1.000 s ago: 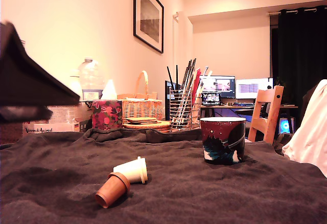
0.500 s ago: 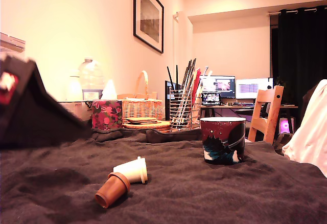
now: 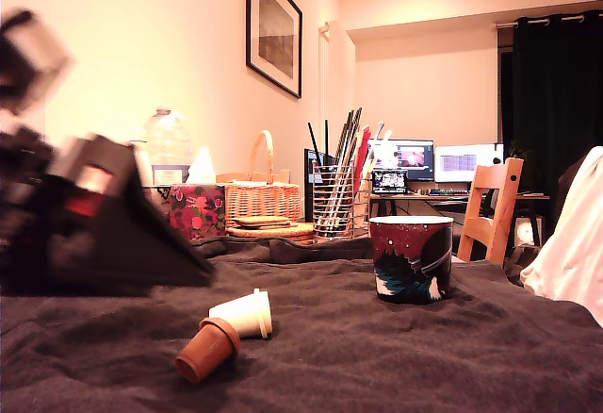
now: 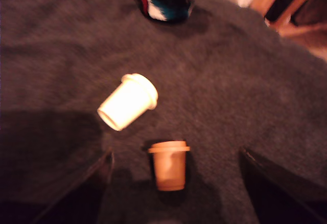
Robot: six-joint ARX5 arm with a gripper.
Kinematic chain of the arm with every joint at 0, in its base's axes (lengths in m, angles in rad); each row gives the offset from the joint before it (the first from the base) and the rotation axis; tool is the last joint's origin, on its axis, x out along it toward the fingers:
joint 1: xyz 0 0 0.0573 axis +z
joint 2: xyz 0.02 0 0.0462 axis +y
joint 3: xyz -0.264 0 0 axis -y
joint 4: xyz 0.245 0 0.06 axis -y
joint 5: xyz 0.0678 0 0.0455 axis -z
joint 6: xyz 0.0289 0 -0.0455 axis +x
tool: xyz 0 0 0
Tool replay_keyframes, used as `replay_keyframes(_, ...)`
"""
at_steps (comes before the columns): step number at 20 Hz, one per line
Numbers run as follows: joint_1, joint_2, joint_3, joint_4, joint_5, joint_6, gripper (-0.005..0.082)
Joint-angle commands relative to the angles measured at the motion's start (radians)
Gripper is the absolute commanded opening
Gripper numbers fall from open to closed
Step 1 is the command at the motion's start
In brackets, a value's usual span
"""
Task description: Pick up the coffee capsules on the table and drop them inside the coffee cup
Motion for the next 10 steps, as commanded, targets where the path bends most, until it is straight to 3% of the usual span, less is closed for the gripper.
replay_keyframes(1, -0.008, 0.041, 0.022, 0.0, -0.008, 0.004, 0.0707)
replay_keyframes(10, -0.053, 0.247, 0.134, -0.047, -0.061, -0.047, 0.0707)
